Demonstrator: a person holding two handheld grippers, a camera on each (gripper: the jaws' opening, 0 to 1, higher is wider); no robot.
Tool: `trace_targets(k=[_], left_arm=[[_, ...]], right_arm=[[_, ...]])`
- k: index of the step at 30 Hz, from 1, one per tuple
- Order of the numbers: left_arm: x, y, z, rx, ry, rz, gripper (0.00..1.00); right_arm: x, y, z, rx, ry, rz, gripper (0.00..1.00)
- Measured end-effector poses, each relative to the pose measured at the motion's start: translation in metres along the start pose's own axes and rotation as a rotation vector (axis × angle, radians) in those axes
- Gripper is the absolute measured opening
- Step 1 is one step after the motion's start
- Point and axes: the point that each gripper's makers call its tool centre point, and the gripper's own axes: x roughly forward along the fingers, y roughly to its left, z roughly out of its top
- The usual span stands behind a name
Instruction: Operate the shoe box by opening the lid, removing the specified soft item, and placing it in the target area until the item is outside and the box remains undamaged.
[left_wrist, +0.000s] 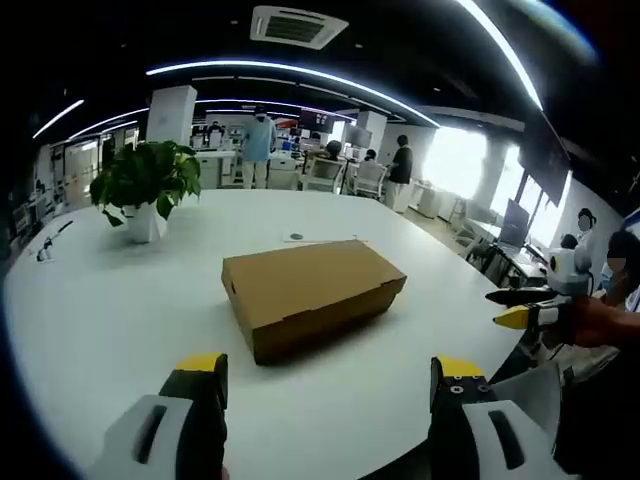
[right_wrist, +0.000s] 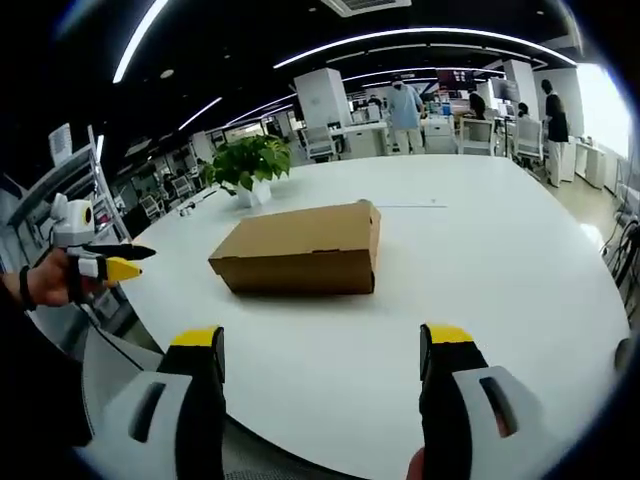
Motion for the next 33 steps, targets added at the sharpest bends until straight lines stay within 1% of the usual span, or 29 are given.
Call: trace_targets(k=[33], left_arm=[[-0.0004, 0.0004, -0.0028, -0.008, 0.003, 0.002, 0.84]], right_arm=[[0.0003, -0.0001, -0.0013, 0.008, 0.003, 0.002, 0.74]])
